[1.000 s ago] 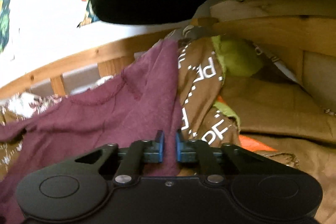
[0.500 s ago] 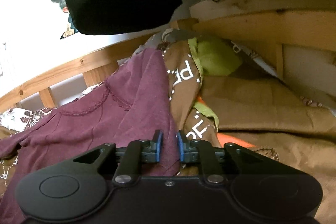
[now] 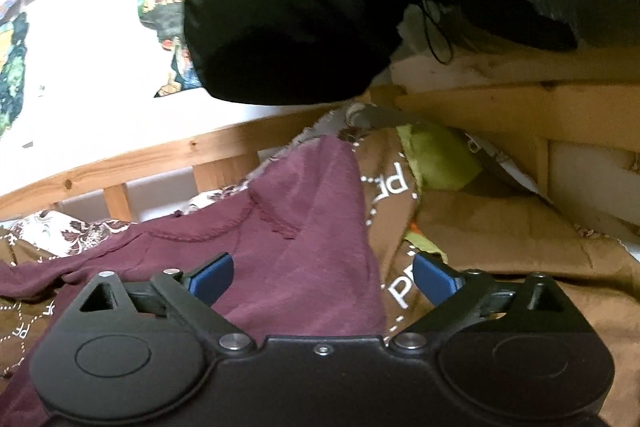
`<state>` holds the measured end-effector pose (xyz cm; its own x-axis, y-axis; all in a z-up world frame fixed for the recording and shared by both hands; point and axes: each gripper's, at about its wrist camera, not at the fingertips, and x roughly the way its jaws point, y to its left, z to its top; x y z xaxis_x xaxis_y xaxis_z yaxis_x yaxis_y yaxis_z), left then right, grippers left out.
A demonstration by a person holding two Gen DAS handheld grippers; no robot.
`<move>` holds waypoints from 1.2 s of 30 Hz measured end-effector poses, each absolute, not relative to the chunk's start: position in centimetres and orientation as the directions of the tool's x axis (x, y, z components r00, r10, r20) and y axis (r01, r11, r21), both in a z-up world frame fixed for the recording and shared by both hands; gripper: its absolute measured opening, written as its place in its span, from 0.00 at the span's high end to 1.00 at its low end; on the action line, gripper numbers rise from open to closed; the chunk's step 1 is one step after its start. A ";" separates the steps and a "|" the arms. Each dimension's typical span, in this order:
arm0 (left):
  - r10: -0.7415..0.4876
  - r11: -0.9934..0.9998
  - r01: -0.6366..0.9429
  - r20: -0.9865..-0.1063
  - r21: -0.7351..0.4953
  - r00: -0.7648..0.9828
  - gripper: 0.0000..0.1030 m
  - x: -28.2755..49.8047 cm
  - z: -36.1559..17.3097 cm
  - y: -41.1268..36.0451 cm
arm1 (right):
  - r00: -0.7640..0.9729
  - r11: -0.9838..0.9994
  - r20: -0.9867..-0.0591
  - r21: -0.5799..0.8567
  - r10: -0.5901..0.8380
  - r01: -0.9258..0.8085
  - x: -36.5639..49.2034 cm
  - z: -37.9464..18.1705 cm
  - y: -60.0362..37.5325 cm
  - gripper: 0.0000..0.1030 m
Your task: Fold small clothes
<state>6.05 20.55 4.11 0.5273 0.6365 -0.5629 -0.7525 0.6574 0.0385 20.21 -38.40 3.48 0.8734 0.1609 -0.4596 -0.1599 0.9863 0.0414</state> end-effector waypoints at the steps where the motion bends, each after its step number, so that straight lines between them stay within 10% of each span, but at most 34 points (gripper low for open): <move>1: 0.608 0.652 -0.757 -0.564 -0.049 0.559 0.01 5.6 4.5 21.8 | 0.875 0.986 -0.457 0.032 0.159 -0.162 19.9 3.4 -38.1 0.02; 15: 0.550 0.353 -0.829 -0.620 -0.435 0.559 0.19 8.2 6.8 30.8 | 0.837 0.976 -0.516 -0.010 0.182 -0.218 18.2 0.6 -34.5 0.01; 19: 0.497 0.276 -0.843 -0.683 -0.461 0.536 0.90 8.2 5.8 32.3 | 0.834 0.976 -0.524 -0.020 0.173 -0.215 18.1 0.4 -34.1 0.01; 36: 0.485 0.536 -0.777 -0.633 -0.329 0.603 0.96 0.4 6.4 26.4 | 0.836 0.978 -0.521 -0.013 0.172 -0.209 17.9 0.5 -34.2 0.01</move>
<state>0.37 26.38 6.35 0.6030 0.4851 -0.6333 -0.7772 0.5362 -0.3293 17.92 -34.18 0.51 0.8361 0.1718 -0.5210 -0.2087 0.9779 -0.0125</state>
